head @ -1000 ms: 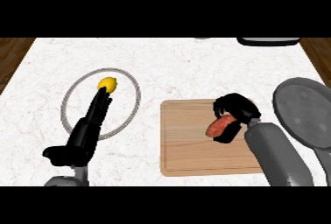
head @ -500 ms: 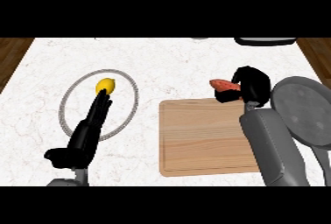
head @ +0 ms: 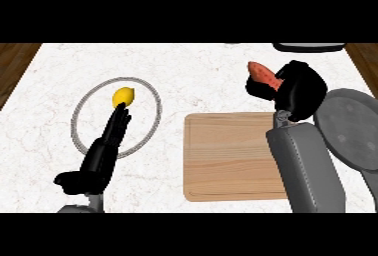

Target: Pick the sweet potato from the cutting board and place it in the pan

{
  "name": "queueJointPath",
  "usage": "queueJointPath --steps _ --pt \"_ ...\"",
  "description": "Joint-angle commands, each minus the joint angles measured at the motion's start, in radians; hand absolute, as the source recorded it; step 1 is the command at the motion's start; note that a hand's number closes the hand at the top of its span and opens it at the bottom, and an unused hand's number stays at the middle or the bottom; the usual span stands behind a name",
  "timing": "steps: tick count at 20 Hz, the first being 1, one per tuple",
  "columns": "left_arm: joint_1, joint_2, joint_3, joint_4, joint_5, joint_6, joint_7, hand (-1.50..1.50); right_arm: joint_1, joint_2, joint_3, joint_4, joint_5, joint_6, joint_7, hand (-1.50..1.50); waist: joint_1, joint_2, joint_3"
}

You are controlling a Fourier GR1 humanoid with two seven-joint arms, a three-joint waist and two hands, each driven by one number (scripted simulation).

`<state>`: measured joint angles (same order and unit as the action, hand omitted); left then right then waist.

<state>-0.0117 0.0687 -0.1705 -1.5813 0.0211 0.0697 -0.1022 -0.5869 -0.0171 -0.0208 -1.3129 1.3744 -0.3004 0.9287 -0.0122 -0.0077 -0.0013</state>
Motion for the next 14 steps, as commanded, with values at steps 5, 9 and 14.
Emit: queueJointPath --steps 5,9,14 --pt "-0.066 0.006 0.034 0.026 -0.004 -0.003 0.025 0.00 0.146 -0.065 -0.115 -0.149 -0.059 -0.127 -0.018 1.50 0.005 0.007 0.002" --pt "-0.013 -0.033 -0.014 -0.007 -0.030 0.020 0.015 0.00 0.225 -0.163 -0.204 -0.119 -0.131 -0.194 -0.119 1.50 0.010 0.007 0.002" --pt "-0.007 -0.014 -0.008 -0.075 -0.019 0.004 0.057 0.00 0.233 -0.253 -0.257 0.014 -0.054 -0.274 -0.153 1.50 0.015 0.008 0.002"
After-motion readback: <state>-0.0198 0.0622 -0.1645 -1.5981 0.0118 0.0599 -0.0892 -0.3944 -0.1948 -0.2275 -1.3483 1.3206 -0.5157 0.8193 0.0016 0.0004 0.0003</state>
